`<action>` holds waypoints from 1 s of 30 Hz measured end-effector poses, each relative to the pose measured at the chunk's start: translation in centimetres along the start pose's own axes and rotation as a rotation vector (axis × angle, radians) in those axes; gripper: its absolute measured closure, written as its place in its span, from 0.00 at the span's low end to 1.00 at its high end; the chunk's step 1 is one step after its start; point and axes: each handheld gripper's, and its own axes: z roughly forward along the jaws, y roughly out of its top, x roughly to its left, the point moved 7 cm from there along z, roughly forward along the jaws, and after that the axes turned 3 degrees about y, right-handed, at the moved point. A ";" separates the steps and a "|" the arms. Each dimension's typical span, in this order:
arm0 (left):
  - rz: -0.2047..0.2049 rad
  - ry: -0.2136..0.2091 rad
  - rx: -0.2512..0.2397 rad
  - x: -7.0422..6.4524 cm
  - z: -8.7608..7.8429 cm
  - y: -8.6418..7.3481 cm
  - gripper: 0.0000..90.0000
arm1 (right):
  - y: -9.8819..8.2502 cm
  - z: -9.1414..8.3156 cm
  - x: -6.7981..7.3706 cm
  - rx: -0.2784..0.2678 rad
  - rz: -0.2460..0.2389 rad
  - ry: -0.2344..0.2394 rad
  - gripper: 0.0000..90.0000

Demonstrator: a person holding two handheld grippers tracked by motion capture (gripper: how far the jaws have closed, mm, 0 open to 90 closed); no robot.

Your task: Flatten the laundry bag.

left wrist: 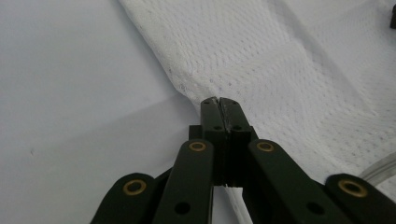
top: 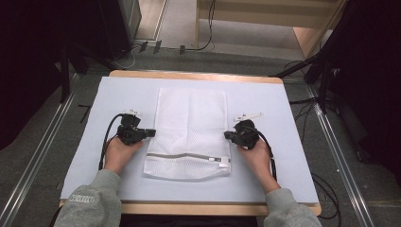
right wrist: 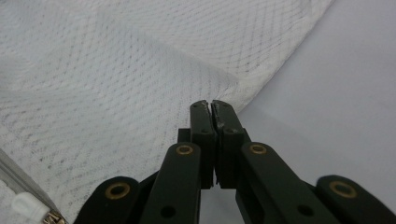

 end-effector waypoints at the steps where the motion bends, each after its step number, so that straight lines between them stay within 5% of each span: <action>1: -0.006 -0.002 -0.003 0.1 0.1 0.3 1.00 | 0.3 0.2 -0.3 -0.005 0.001 0.003 1.00; 12: -0.016 -0.019 -0.018 1.3 0.8 1.5 1.00 | 1.4 1.8 -2.7 0.000 0.044 0.007 0.98; 16: -0.011 -0.042 -0.037 1.0 -0.1 1.8 0.89 | 1.5 1.2 -2.6 -0.019 0.025 -0.009 0.89; 24: 0.044 -0.103 0.006 -1.3 -1.6 1.6 0.59 | 1.4 -0.4 -1.5 -0.049 0.012 0.024 0.73; 30: 0.088 -0.121 -0.006 -3.1 -2.4 1.8 0.53 | 0.5 -1.6 -0.3 -0.066 -0.002 0.055 0.67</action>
